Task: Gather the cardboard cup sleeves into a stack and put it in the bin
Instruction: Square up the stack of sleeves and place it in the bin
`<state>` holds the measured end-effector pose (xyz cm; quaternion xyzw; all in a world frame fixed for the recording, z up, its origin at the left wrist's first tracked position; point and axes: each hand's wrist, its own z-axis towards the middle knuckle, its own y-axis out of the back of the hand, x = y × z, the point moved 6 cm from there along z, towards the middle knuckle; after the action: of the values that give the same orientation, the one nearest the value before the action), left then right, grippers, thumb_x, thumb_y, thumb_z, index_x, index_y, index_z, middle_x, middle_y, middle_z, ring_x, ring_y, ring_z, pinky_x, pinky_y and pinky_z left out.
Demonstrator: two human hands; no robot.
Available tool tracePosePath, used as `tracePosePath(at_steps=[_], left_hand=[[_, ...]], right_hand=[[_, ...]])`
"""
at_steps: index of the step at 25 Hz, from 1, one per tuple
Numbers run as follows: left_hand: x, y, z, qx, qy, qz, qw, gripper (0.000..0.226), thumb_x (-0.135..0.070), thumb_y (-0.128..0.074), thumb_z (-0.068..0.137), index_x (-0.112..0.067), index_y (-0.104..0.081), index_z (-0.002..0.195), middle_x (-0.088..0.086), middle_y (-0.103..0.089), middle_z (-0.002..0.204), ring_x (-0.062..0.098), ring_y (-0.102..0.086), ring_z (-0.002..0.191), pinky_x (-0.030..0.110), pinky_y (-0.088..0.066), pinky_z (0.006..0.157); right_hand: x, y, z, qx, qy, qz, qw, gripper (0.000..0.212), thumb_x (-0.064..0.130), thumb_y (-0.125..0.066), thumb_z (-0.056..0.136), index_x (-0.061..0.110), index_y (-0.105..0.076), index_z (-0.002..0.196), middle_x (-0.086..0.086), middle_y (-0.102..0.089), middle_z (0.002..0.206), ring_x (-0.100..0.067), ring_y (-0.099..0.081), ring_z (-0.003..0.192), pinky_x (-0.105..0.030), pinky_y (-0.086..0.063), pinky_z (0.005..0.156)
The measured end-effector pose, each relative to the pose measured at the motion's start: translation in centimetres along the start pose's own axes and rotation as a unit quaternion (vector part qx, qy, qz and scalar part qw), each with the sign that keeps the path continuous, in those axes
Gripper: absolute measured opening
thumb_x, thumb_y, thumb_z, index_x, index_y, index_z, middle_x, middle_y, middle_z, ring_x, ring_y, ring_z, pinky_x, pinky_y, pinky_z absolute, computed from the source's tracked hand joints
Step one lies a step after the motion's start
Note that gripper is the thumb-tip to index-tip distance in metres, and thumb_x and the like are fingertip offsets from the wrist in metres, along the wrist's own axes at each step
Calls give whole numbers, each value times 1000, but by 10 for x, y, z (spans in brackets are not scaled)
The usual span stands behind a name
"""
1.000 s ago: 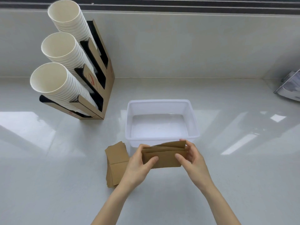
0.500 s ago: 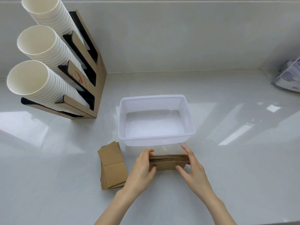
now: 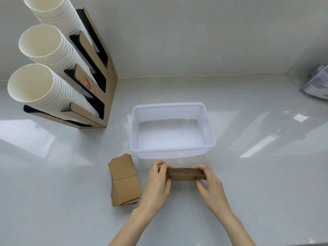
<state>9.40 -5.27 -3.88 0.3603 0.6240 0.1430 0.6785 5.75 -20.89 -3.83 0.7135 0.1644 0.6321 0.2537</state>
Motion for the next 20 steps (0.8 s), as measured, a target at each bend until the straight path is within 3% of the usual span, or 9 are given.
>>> tracePosePath(at_steps=[2, 6, 10, 14, 17, 20], left_hand=[[5, -2, -1, 4, 17, 10, 1000, 37, -5, -43, 86, -15, -42, 122, 6, -36, 125, 17, -36, 120, 10, -21, 91], [8, -5, 1, 29, 26, 9, 999, 46, -4, -39, 87, -19, -34, 130, 9, -45, 122, 21, -40, 120, 18, -30, 93], [6, 1, 0, 19, 30, -26, 999, 49, -4, -41, 87, -16, -29, 133, 6, -47, 127, 19, -41, 122, 13, -27, 94], [4, 18, 4, 1, 66, -103, 992, 24, -11, -51, 86, -17, -39, 106, 0, -56, 103, 17, -53, 98, 6, -36, 73], [2, 38, 7, -18, 92, -179, 979, 15, -13, -55, 84, -23, -47, 92, -10, -59, 92, 9, -55, 89, 3, -40, 72], [1, 54, 6, -29, 116, -311, 943, 17, -11, -56, 85, -26, -54, 91, -7, -61, 93, 9, -58, 88, 9, -47, 73]], right_hand=[[-1, -3, 1, 27, -10, -11, 1000, 55, -5, -52, 80, 48, -39, 91, 2, -58, 99, 12, -49, 94, 2, -35, 77], [-2, -8, 1, 39, -26, -14, 999, 52, 0, -51, 83, 49, -37, 94, 2, -59, 103, 4, -54, 94, 1, -36, 77], [0, -6, 1, 30, -39, 3, 999, 37, 5, -52, 86, 38, -43, 99, -1, -60, 104, -8, -56, 93, -14, -45, 83], [3, -2, 2, 32, -72, 43, 996, 25, 9, -54, 87, 26, -45, 103, -1, -61, 102, -5, -56, 90, 1, -41, 70], [13, -3, 2, 42, -96, 87, 991, 22, 14, -56, 86, 25, -47, 103, 8, -61, 97, -3, -58, 87, 2, -41, 65], [32, -9, 3, 74, -102, 125, 984, 20, 16, -59, 85, 25, -51, 101, 12, -62, 95, -8, -62, 87, -5, -46, 65]])
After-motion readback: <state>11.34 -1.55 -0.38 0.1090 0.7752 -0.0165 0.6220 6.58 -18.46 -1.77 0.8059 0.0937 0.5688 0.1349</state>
